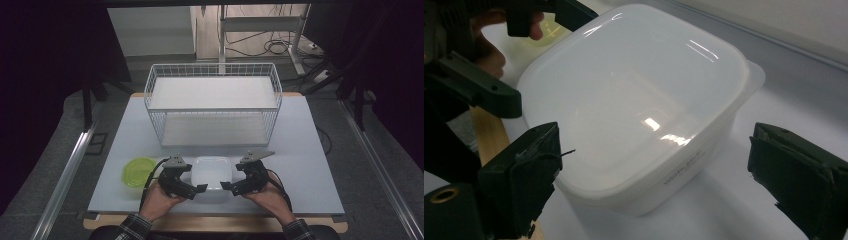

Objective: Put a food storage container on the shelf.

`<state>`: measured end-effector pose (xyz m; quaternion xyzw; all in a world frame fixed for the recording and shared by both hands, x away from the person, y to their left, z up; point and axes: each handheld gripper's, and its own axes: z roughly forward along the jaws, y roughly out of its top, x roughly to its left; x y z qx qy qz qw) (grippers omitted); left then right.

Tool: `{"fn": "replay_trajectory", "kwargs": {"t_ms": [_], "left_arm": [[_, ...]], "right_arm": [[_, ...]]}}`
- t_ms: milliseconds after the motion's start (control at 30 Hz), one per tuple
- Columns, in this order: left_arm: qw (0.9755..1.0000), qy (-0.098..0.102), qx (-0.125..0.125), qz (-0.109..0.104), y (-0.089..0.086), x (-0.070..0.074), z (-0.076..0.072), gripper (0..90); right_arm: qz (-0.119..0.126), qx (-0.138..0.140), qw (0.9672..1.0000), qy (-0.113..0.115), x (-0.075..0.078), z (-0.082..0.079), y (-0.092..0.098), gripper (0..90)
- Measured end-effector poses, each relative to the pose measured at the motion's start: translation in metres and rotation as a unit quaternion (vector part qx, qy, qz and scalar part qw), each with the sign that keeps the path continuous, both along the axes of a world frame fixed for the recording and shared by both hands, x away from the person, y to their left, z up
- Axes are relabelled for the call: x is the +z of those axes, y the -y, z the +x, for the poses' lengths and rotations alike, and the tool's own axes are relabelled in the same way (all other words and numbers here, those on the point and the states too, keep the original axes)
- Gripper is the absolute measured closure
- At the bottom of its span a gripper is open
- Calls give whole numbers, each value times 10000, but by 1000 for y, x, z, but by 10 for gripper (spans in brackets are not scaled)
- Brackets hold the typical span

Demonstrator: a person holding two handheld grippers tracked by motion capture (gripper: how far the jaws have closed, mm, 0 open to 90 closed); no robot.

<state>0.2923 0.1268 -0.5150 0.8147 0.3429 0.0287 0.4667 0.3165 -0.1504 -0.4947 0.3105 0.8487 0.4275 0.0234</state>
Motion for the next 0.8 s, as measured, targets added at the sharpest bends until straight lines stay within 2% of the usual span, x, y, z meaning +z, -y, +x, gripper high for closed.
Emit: {"fn": "replay_trajectory", "kwargs": {"t_ms": [100, 167, 300, 333, 400, 433, 467, 500, 667, 800], "left_arm": [[9999, -123, -82, -27, -1, -2, 1, 13], [9997, -177, -138, 89, 2, -5, 1, 39], [9996, -189, -39, 207, 4, 1, -2, 50], [9997, -208, 14, 146, 3, 3, -2, 85], [9996, -288, 72, -18, -2, 6, -3, 98], [9993, -334, 122, -96, -4, 8, -3, 133], [9993, -334, 122, -96, -4, 8, -3, 137], [9993, -323, 166, -95, -4, 8, -3, 149], [9993, -165, 321, 48, -4, 13, -11, 214], [9986, 0, 429, 310, -2, 16, -18, 300]], "right_arm": [[138, 37, 9996, -246, -3, 4, -1, 98], [217, 58, 9990, -385, -4, 5, -1, 125], [175, -47, 9987, -466, -2, 4, -2, 150], [124, -79, 9989, -449, 1, 2, -2, 194], [117, -98, 9990, -426, 2, 0, -2, 208], [35, -117, 9994, -313, 4, -3, -2, 239], [35, -117, 9994, -313, 4, -3, -2, 239], [-50, -146, 9997, -190, 6, -6, -4, 265], [-143, -216, 9997, -16, 9, -10, -4, 314], [-86, -324, 9994, 7, 12, -14, -2, 395]]}}
